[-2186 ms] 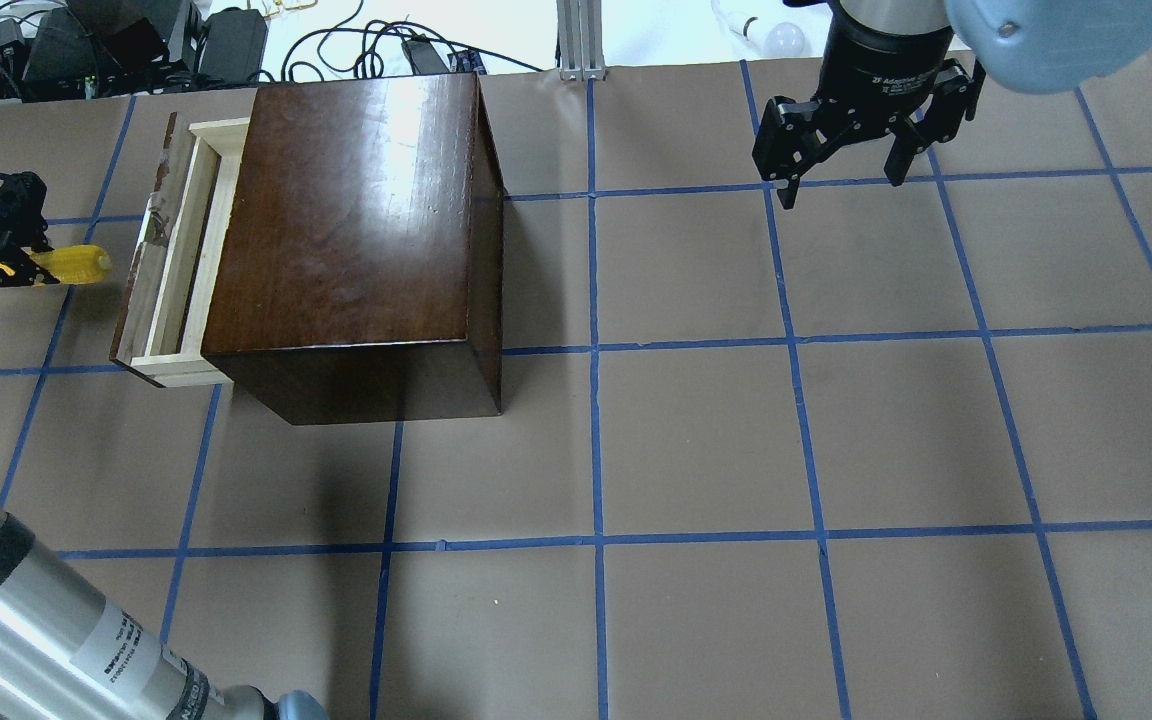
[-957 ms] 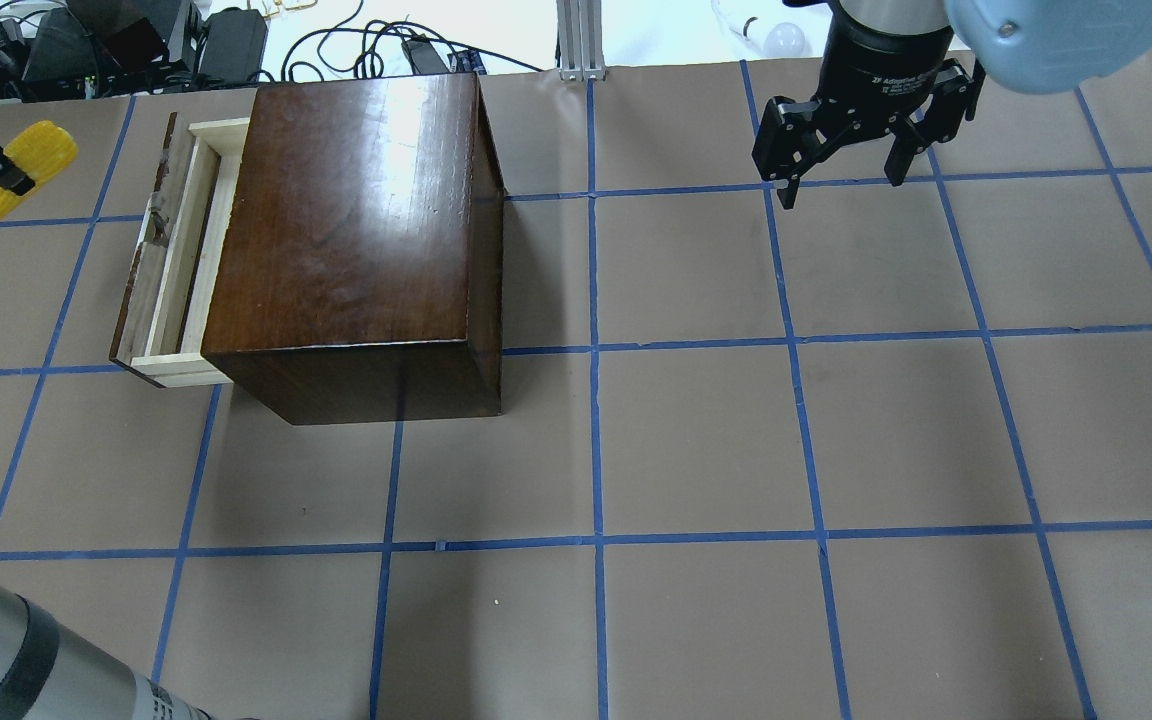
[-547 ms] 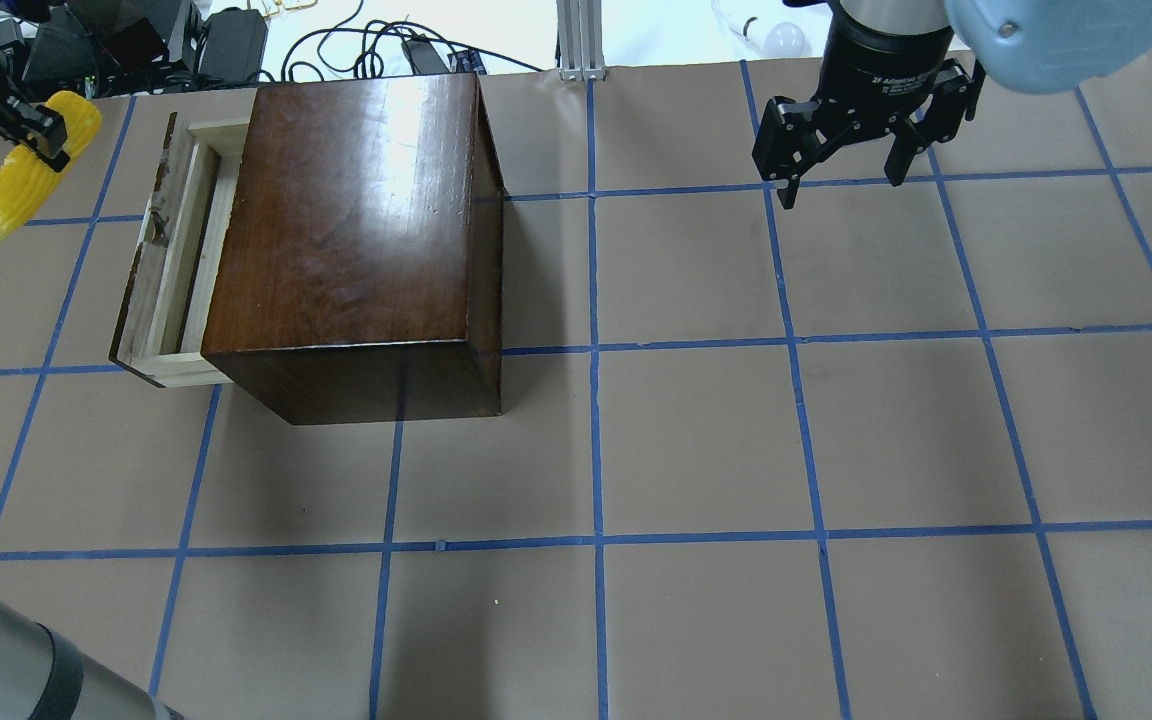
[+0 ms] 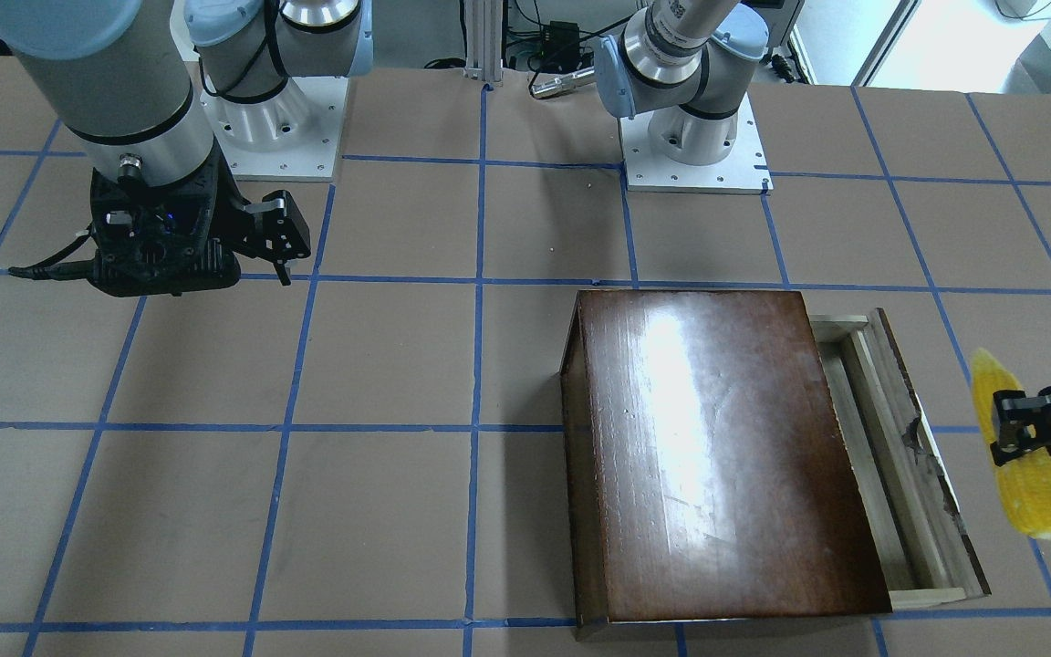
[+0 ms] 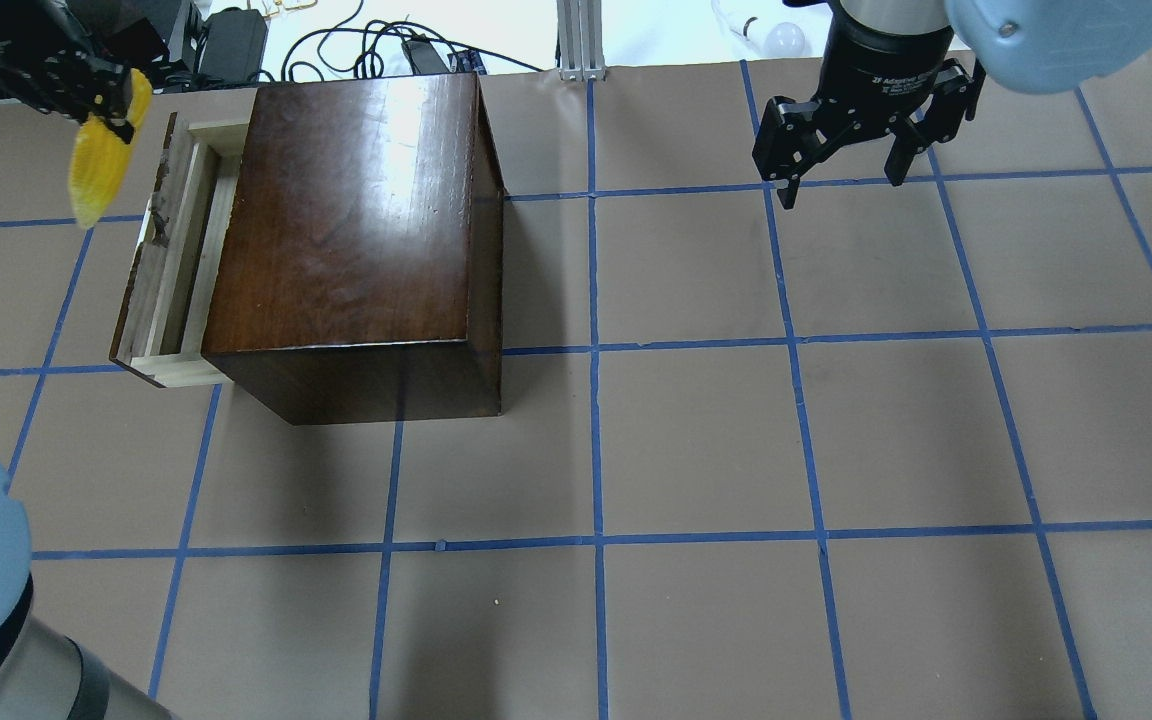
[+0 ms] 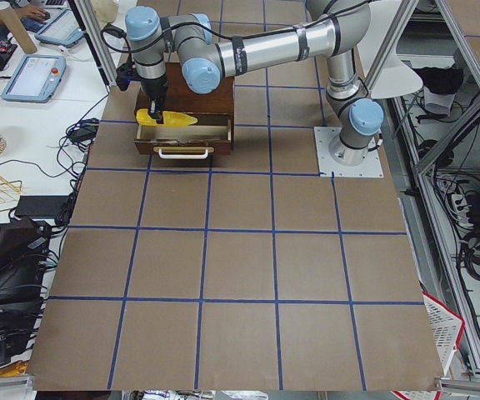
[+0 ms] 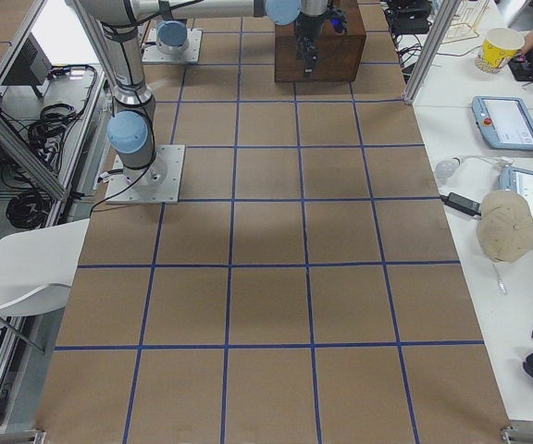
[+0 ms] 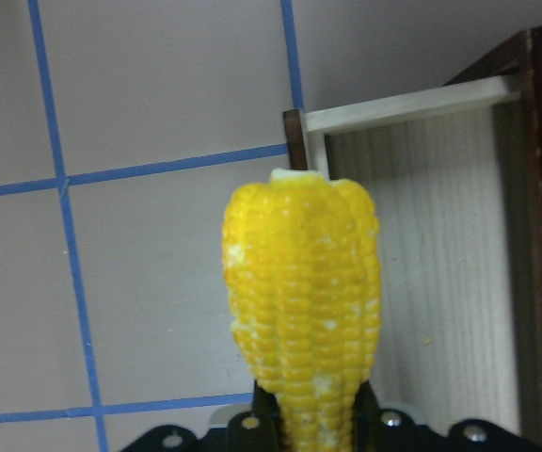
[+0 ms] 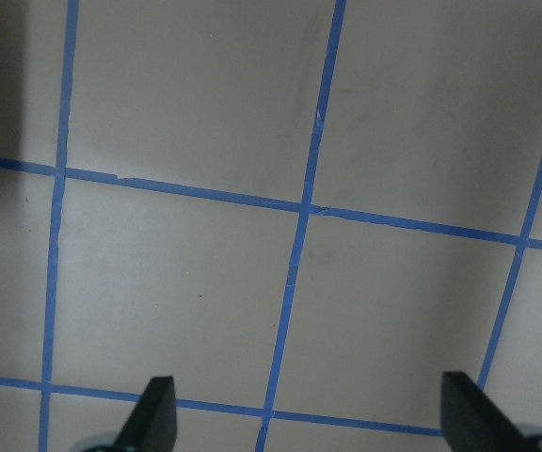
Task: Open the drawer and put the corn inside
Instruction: 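Carry the corn over the open drawer and release it inside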
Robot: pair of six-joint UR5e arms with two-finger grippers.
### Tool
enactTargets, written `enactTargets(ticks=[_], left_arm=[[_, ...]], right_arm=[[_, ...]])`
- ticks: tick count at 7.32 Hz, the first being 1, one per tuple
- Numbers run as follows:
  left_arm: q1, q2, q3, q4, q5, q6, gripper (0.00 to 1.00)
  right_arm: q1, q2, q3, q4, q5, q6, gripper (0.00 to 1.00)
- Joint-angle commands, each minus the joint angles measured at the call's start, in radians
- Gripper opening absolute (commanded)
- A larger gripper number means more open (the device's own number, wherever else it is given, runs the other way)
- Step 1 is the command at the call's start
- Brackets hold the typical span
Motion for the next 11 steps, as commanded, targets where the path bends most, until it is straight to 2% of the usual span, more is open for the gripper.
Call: enactTargets(ticks=[1,2,5,8,9,10,11], left_arm=[[-0.015,-0.017,-0.018,0.007,-0.032,-0.049,0.11],[-0.007,-0.023,-0.039,0.017,-0.027,0.058,0.1],[0.01,-0.02,-0.122,0.074,-0.027,0.077,0.1],[0.013,-0.015,-0.133,0.073,-0.024,0.076,0.14],[0.013,-0.015,-0.133,0.071,-0.024,0.076,0.22],[0.016,-0.011,-0.133,0.059,-0.024,0.076,0.54],[0.025,0.0,-0.135,0.042,-0.025,0.076,0.69]], right_arm=[[0.0,0.0,0.0,0.0,0.0,0.0,1.0],[0.0,0.0,0.0,0.0,0.0,0.0,1.0],[0.0,0.0,0.0,0.0,0.0,0.001,1.0],[0.0,0.0,0.0,0.0,0.0,0.0,1.0],[0.0,0.0,0.0,0.0,0.0,0.0,1.0],[0.0,0.0,0.0,0.0,0.0,0.0,1.0],[0.0,0.0,0.0,0.0,0.0,0.001,1.0]])
